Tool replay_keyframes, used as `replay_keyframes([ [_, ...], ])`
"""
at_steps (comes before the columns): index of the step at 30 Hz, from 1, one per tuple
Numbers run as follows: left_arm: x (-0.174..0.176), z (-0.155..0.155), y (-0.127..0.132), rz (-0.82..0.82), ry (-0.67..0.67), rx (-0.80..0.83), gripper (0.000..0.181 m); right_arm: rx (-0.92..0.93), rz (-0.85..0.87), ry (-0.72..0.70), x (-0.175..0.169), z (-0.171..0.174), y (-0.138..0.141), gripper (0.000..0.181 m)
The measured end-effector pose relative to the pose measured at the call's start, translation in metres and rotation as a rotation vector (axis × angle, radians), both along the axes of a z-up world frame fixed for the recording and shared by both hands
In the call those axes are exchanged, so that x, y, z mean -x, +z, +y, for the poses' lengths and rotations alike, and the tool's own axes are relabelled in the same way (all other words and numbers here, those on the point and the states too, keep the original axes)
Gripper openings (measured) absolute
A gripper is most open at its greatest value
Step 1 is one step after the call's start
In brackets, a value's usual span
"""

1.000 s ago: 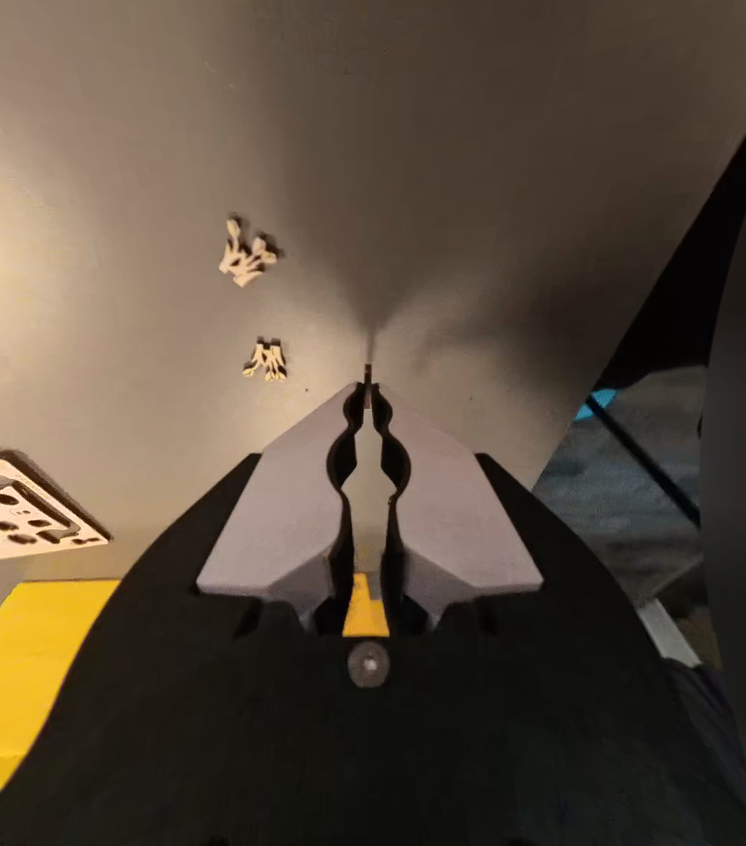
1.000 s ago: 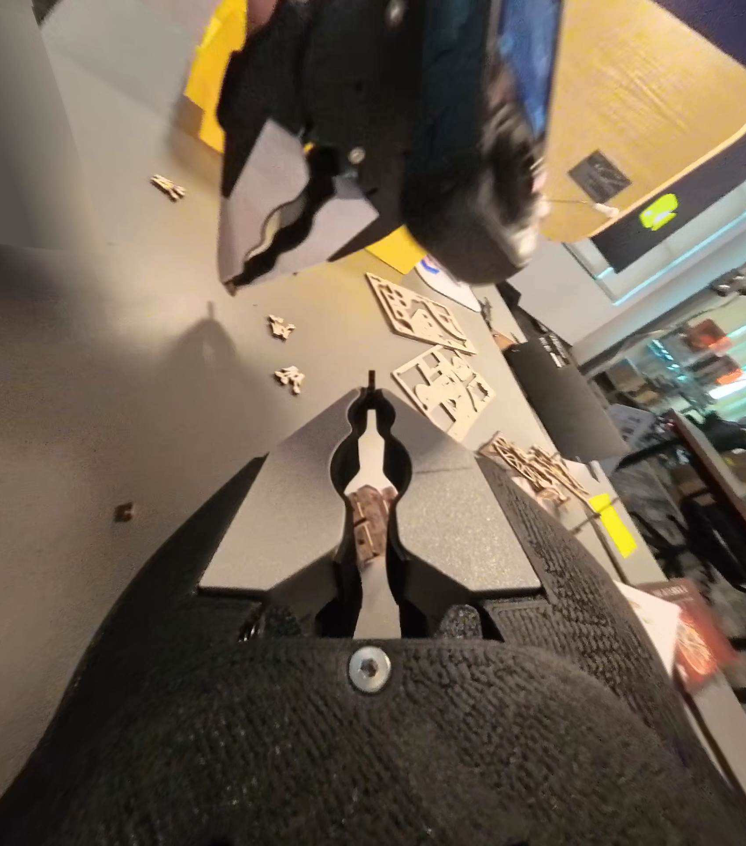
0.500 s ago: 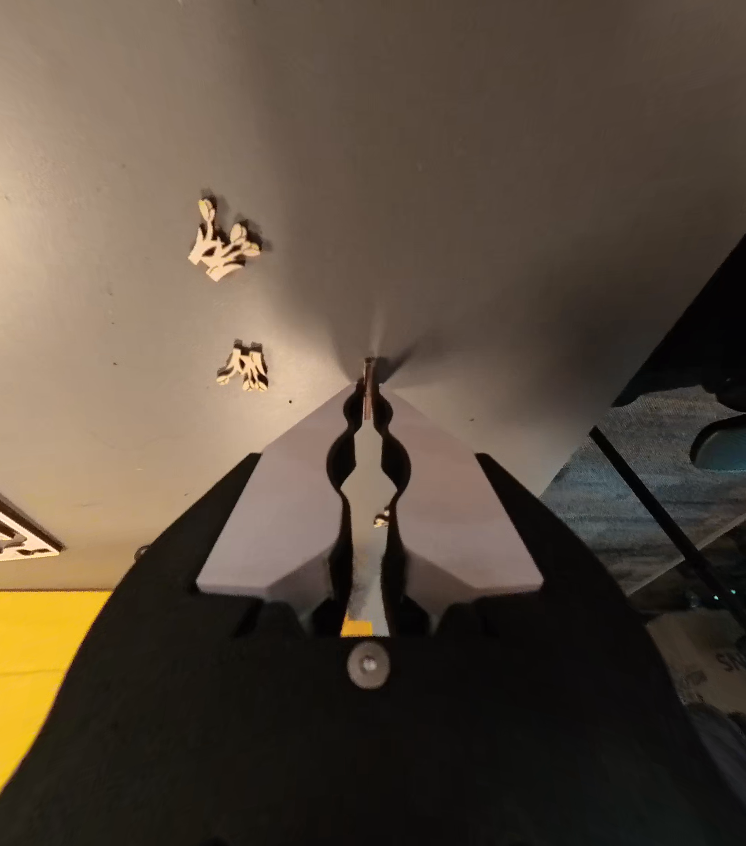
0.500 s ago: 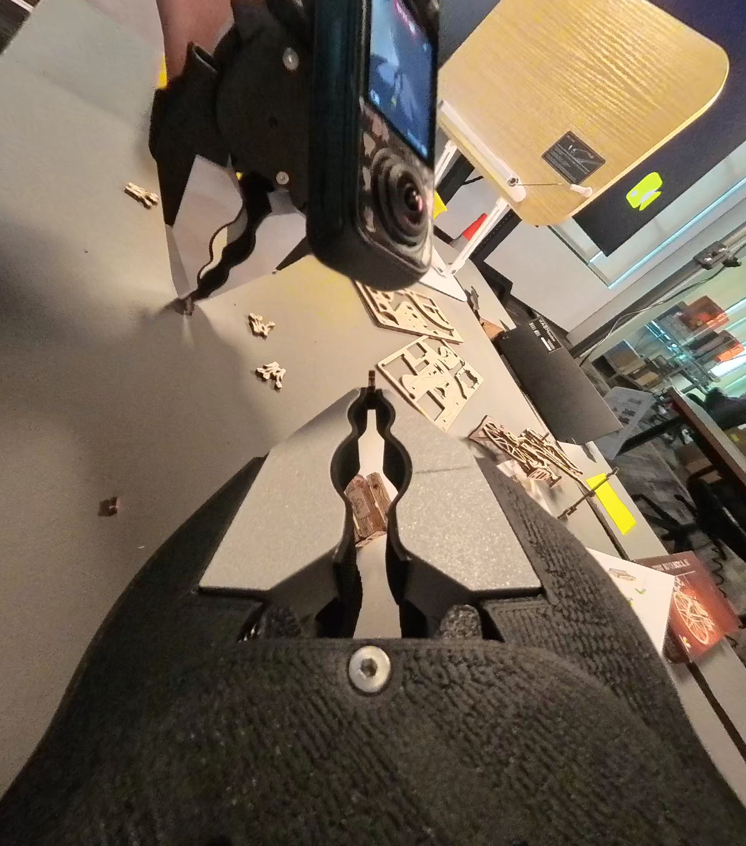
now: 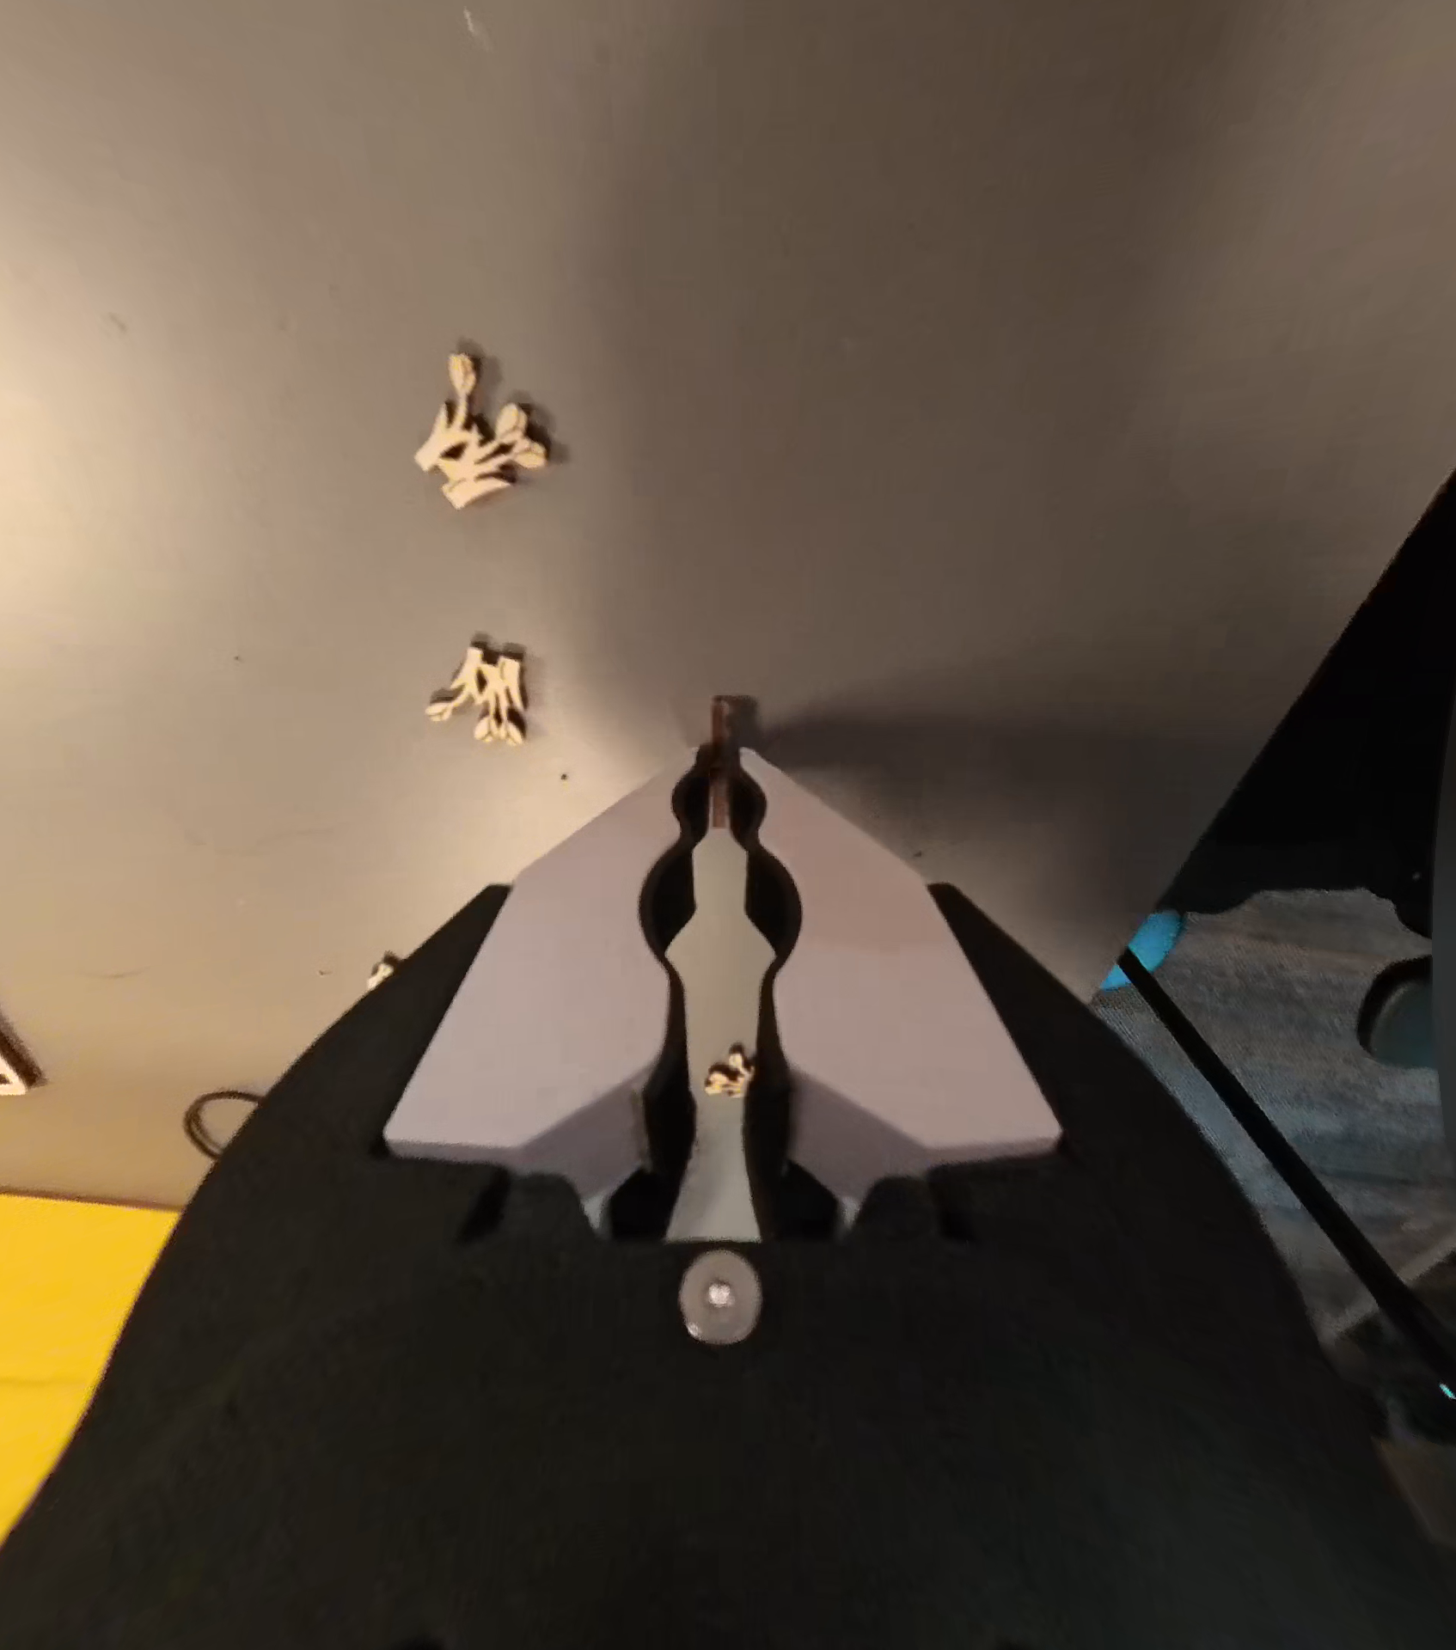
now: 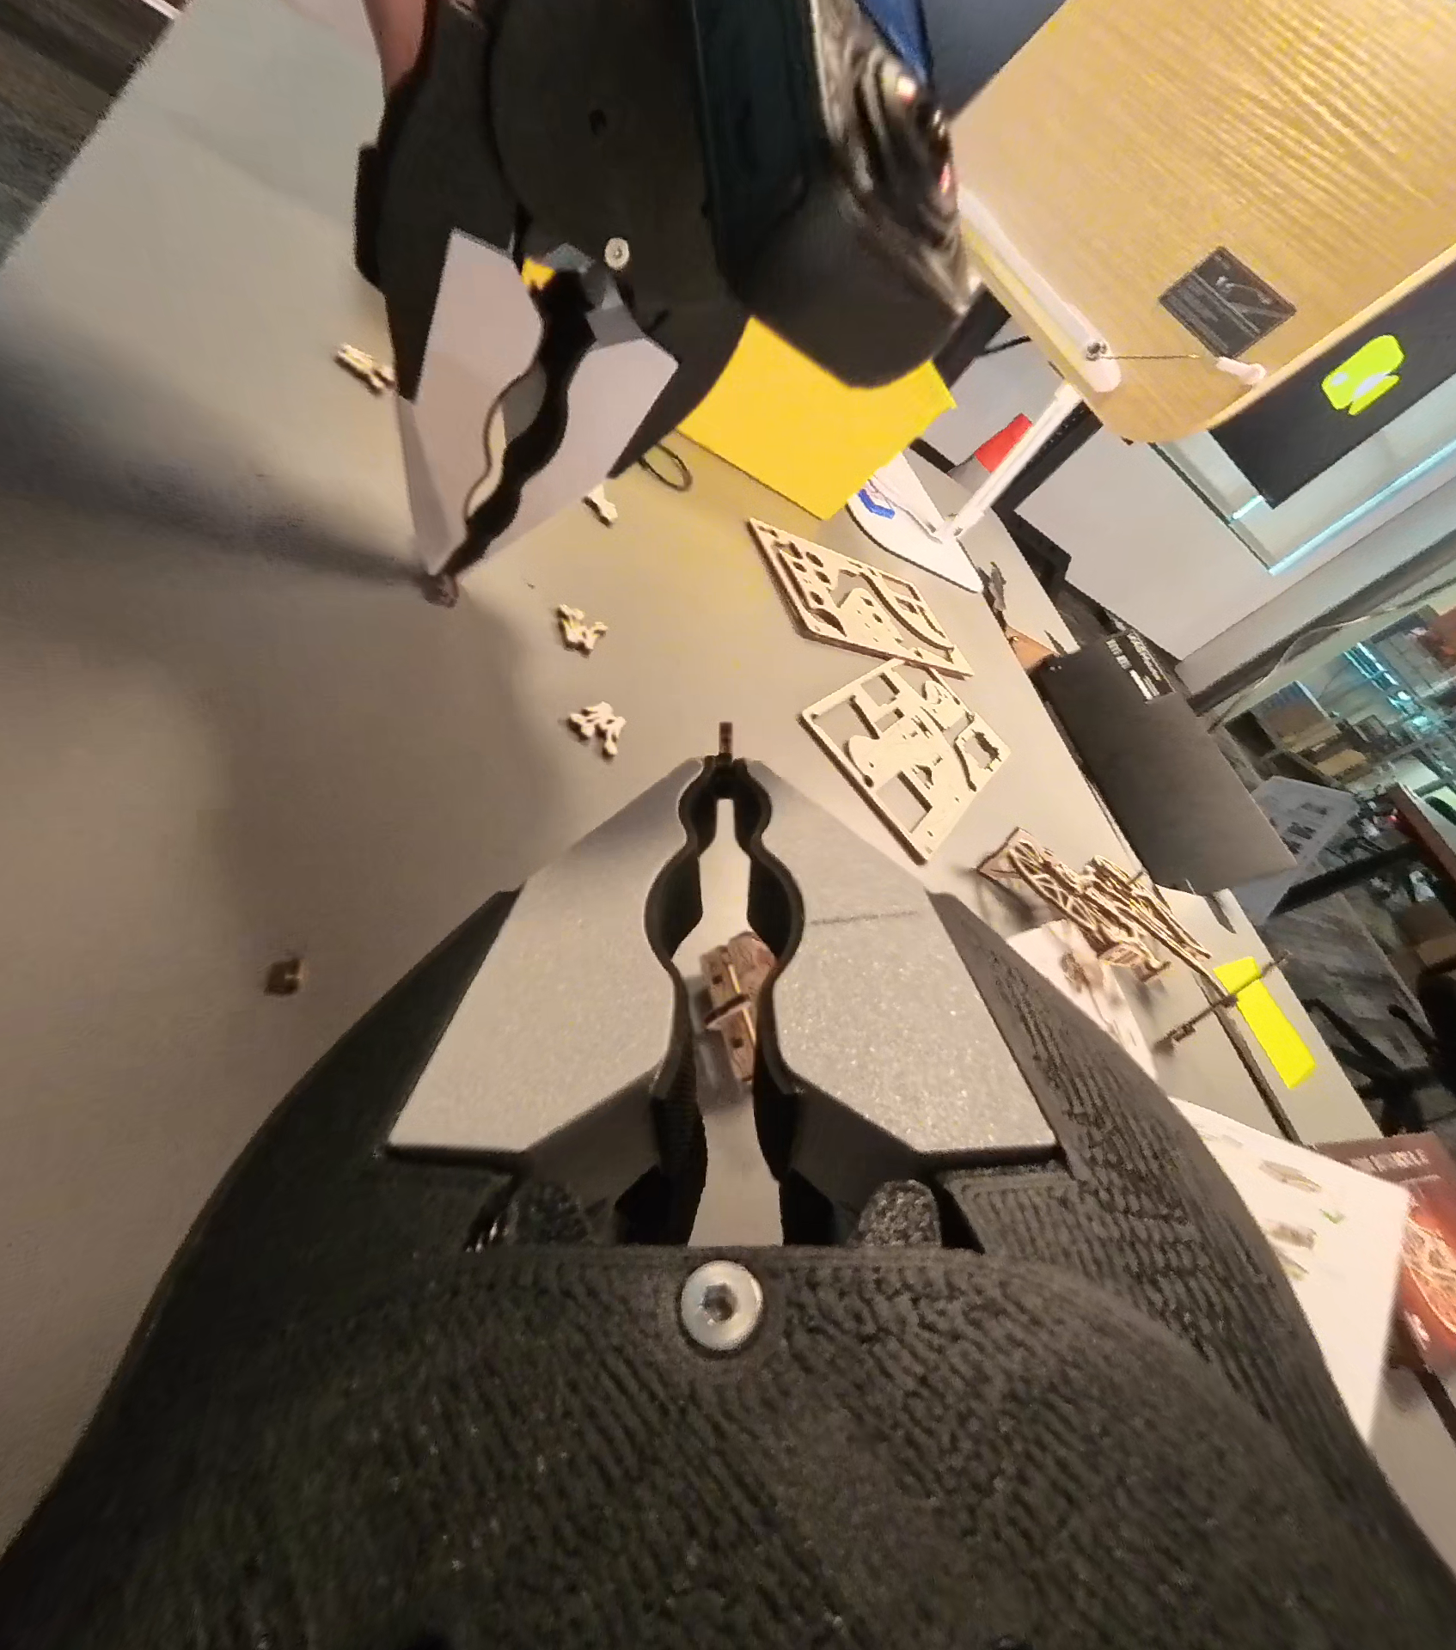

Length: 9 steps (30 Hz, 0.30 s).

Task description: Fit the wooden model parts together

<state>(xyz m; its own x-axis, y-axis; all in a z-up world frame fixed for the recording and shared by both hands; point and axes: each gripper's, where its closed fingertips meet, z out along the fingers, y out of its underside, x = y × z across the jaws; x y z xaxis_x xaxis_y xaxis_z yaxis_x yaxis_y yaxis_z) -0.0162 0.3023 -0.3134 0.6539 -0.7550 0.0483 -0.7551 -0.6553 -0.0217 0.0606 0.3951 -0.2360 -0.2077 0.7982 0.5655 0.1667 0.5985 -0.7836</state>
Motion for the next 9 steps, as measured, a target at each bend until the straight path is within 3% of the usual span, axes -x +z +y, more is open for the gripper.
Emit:
replay_keyframes([
  [2,0.000,0.001,0.000,-0.017,0.002,-0.060,0.001,-0.008,-0.006,0.034,0.000,-0.007,-0.002,0.001],
  [5,-0.015,0.010,0.003,-0.165,0.127,-0.169,0.001,-0.049,-0.015,0.105,-0.001,-0.022,-0.004,0.001],
  [9,-0.071,0.023,0.038,-0.750,0.286,-0.215,0.000,-0.060,0.008,0.183,-0.004,-0.044,-0.004,0.001],
])
